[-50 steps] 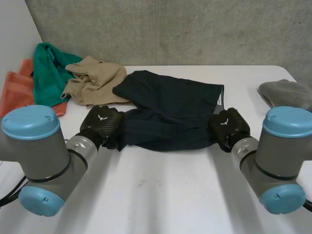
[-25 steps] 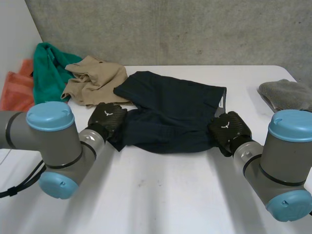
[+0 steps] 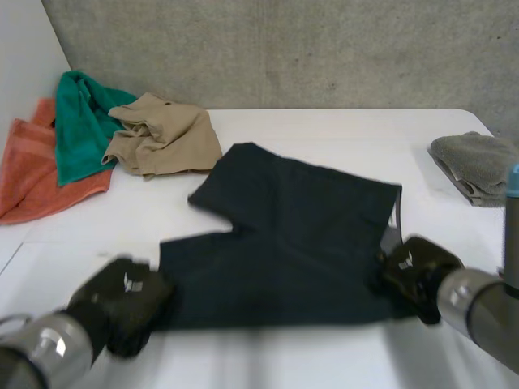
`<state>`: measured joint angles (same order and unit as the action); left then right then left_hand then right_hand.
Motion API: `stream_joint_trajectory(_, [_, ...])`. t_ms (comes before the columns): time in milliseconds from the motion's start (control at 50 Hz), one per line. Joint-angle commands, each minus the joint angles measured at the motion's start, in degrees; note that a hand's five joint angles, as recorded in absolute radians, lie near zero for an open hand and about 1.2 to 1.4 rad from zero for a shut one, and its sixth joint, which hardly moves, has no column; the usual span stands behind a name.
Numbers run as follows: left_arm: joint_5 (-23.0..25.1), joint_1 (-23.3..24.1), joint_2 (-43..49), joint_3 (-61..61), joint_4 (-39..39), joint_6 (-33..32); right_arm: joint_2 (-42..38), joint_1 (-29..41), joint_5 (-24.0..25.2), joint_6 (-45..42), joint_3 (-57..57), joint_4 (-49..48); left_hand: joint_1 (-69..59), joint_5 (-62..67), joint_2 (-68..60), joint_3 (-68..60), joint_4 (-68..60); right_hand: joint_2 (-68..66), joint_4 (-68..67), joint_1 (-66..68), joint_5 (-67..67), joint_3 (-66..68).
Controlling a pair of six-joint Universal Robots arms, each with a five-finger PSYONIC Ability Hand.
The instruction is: Fold the laundry.
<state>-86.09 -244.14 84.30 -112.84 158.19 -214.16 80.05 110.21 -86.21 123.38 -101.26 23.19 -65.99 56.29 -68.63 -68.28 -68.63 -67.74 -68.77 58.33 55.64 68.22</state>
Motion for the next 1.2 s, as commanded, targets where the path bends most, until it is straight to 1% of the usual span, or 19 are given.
stream_joint_trajectory(20, [2.2, 2.2, -3.1, 0.1, -8.3, -3.1, 6.6, -1.6, 1.0, -3.1, -2.6, 8.4, -14.0, 13.7, -11.4, -11.7, -11.4, -12.3, -11.2, 21.7, 14.4, 11.8])
stream_joint_trajectory(120, [4.5, 2.5, -1.3, 5.6, -4.7, -3.1, 6.4, -1.9, 2.0, -2.7, -1.6, 6.9, -14.0, 13.7, -11.4, -11.7, -11.4, -12.3, -11.2, 21.7, 14.4, 11.8])
stream_joint_trajectory(200, [4.4, 2.5, 7.5, 11.5, 6.5, -3.2, 3.4, -2.4, 1.9, -1.1, 0.1, 0.4, -14.0, 13.7, -11.4, -11.7, -11.4, -12.3, -11.2, 21.7, 14.4, 11.8])
stream_joint_trajectory(220, [4.0, 2.5, 11.8, 14.6, 12.2, -3.2, 2.1, -2.2, 1.7, -0.1, 0.6, -1.5, -14.0, 13.7, -11.4, -11.7, -11.4, -12.3, -11.2, 21.7, 14.4, 11.8])
stream_joint_trajectory(300, [1.5, 2.7, 21.6, 22.5, 24.1, -3.3, -4.0, -2.2, 0.3, 5.6, 4.4, -9.7, -14.0, 13.7, -11.4, -11.7, -11.4, -12.3, -11.2, 21.7, 14.4, 11.8])
stream_joint_trajectory(380, [-2.4, 3.1, 33.2, 32.5, 34.2, -3.4, -8.9, -2.1, -1.8, 8.8, 8.3, -14.8, -14.0, 13.7, -11.4, -11.7, -11.4, -12.3, -11.2, 21.7, 14.4, 11.8])
stream_joint_trajectory(460, [-3.3, 3.8, 43.4, 43.1, 40.3, -3.5, -13.6, -2.0, -5.8, 9.1, 13.2, -19.0, -14.0, 13.7, -11.4, -11.7, -11.4, -12.3, -11.2, 21.7, 14.4, 11.8])
stream_joint_trajectory(500, [-3.2, 3.8, 47.3, 47.3, 41.9, -3.5, -16.5, -2.1, -7.8, 8.9, 15.9, -22.3, -14.0, 13.7, -11.4, -11.7, -11.4, -12.3, -11.2, 21.7, 14.4, 11.8])
stream_joint_trajectory(660, [-1.7, 4.4, 64.7, 67.4, 43.7, -3.5, -27.1, -2.1, -9.5, 8.5, 23.6, -34.2, -14.0, 13.7, -11.4, -11.7, -11.4, -12.3, -11.2, 21.7, 14.4, 11.8])
stream_joint_trajectory(780, [-0.6, 5.2, 74.9, 79.7, 44.0, -3.5, -32.4, -2.0, -12.0, 7.4, 28.0, -37.2, -14.0, 13.7, -11.4, -11.7, -11.4, -12.3, -11.2, 21.7, 14.4, 11.8])
stream_joint_trajectory(860, [-0.3, 5.2, 77.2, 82.0, 44.7, -3.2, -34.2, -2.1, -13.7, 7.5, 29.7, -38.0, -14.0, 13.7, -11.4, -11.7, -11.4, -12.3, -11.2, 21.7, 14.4, 11.8])
stream_joint_trajectory(880, [-0.2, 5.3, 77.2, 81.6, 45.1, -2.9, -34.4, -2.1, -14.4, 7.6, 29.8, -37.9, -4.9, 4.6, -2.2, -2.6, -2.2, 1.5, 2.5, 7.9, 0.6, -2.0])
stream_joint_trajectory(900, [0.1, 5.5, 77.1, 80.2, 46.5, -2.8, -34.3, -2.1, -14.8, 7.6, 29.8, -37.8, 42.8, -43.1, 45.5, 45.1, 45.5, 23.0, 24.0, -13.5, -20.9, -23.4])
stream_joint_trajectory(920, [0.4, 5.7, 76.9, 79.4, 47.5, -2.8, -34.2, -2.1, -15.2, 7.6, 29.6, -37.7, 56.0, -56.3, 58.6, 58.3, 58.6, 43.8, 44.9, -34.4, -41.7, -44.3])
stream_joint_trajectory(940, [0.7, 6.0, 76.5, 78.6, 48.5, -2.8, -33.5, -2.2, -16.3, 8.1, 29.1, -37.4, 54.2, -54.5, 56.8, 56.4, 56.8, 57.7, 58.8, -48.3, -55.6, -58.2])
stream_joint_trajectory(1000, [1.1, 7.0, 72.1, 73.6, 53.2, -2.8, -31.4, -2.6, -17.4, 9.3, 27.4, -37.5, 56.0, -56.3, 58.6, 58.3, 58.6, 57.7, 58.8, -48.3, -55.6, -58.2])
stream_joint_trajectory(1060, [1.0, 7.0, 66.3, 66.8, 56.6, -2.5, -25.2, -2.6, -16.5, 12.7, 23.9, -37.5, 56.0, -56.3, 58.6, 58.3, 58.6, 57.7, 58.8, -48.3, -55.6, -58.2])
stream_joint_trajectory(1120, [0.9, 7.1, 60.4, 60.7, 58.0, -1.3, -18.7, -2.9, -12.8, 16.8, 19.9, -36.7, 56.0, -56.3, 58.6, 58.3, 58.6, 57.7, 58.8, -48.3, -55.6, -58.2])
stream_joint_trajectory(1200, [0.7, 6.7, 53.3, 53.0, 57.8, 1.4, -12.8, -4.3, -4.7, 22.2, 14.5, -30.8, 56.0, -56.3, 58.6, 58.3, 58.6, 57.7, 58.8, -48.3, -55.6, -58.2])
